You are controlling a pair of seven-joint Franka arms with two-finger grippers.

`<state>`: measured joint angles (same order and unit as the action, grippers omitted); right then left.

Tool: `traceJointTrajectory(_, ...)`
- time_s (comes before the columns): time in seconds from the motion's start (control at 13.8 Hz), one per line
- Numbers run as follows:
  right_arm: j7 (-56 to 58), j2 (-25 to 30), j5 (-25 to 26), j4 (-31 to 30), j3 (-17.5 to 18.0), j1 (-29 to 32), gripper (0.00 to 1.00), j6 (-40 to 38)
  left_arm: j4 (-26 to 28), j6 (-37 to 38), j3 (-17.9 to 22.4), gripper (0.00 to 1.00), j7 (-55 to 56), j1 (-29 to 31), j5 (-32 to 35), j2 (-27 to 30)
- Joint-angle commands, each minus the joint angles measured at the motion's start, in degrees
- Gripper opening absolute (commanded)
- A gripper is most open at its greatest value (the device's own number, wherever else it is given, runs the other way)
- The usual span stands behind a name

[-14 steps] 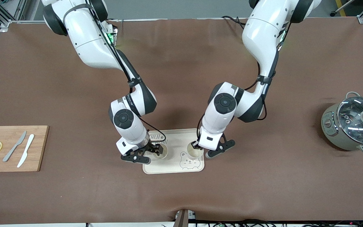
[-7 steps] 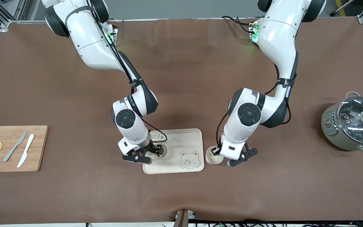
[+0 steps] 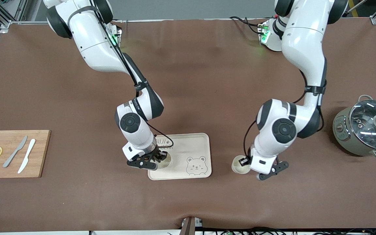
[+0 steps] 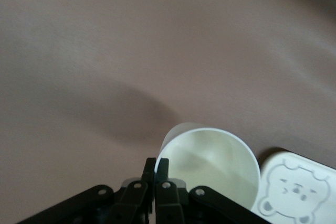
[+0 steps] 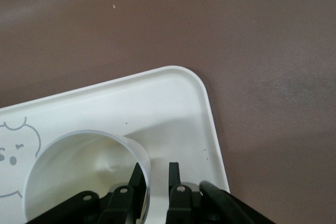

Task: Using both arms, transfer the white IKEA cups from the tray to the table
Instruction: 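Carry the cup off the tray with the left gripper while the right gripper holds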

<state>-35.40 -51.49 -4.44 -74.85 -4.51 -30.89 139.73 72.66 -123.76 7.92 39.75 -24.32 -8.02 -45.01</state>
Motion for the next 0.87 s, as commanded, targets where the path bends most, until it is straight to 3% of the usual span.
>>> traceJointTrajectory(0.0, -0.99, -1.15, 0.13, 1.73, -0.5, -0.49, 0.05, 0.01, 1.34, 1.59, -0.28, 0.0, -2.31, 2.25, 1.17, 1.5)
traceJointTrajectory(0.15, -1.08, -1.15, 0.13, 1.73, -0.5, -0.49, 0.0, 0.01, 1.77, 1.85, -0.28, 0.0, -4.41, 4.19, 2.13, 1.42)
traceJointTrajectory(0.51, -1.08, -1.33, 0.13, 1.73, -0.5, -0.49, 0.0, -0.07, 1.87, 2.29, -0.37, 0.0, -6.0, 9.55, 7.57, 0.72)
traceJointTrajectory(0.8, -1.16, -0.98, -0.04, 1.73, -0.5, -0.58, 0.0, -0.77, 1.78, 2.38, -0.45, 0.0, -8.28, 13.42, 8.02, 0.54)
